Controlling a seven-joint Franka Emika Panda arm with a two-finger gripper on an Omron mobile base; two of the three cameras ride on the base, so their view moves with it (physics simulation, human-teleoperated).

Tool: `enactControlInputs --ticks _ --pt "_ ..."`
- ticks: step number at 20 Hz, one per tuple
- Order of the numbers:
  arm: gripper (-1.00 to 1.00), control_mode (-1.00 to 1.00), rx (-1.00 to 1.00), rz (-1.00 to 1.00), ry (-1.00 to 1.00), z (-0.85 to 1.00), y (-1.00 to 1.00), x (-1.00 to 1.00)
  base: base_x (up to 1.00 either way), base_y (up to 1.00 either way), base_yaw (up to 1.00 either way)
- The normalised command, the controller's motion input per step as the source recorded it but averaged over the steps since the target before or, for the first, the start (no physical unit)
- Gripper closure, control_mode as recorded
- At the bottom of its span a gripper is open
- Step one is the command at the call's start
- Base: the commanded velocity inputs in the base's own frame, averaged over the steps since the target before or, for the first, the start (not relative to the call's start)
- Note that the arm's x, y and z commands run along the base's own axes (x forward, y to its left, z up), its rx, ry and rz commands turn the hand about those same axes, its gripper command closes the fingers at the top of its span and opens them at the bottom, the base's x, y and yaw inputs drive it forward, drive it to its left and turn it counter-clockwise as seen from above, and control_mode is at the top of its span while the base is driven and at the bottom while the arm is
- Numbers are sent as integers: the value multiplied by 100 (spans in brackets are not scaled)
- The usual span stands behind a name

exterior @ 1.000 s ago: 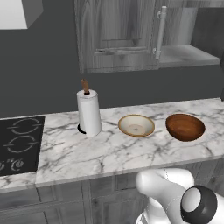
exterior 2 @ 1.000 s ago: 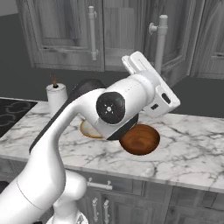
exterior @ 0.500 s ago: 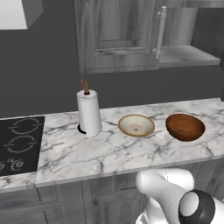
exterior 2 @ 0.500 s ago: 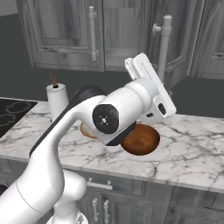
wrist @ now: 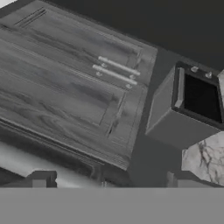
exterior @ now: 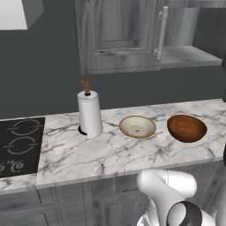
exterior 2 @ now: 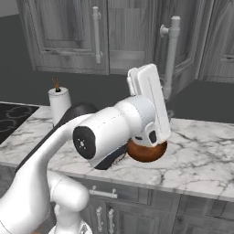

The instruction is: Open the cabinet. Pick the bowls from the counter and place them in the cabinet. Then close the cabinet.

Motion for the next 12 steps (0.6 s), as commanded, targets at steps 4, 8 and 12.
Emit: enactControlInputs --ticks 4,8,12 --pt "-100 -100 23 -14 -17 0 -5 -100 0 0 0" --pt "-100 -100 11 -3 -16 3 37 -90 0 0 0" --pt "-100 -100 2 6 2 0 97 -13 0 0 0"
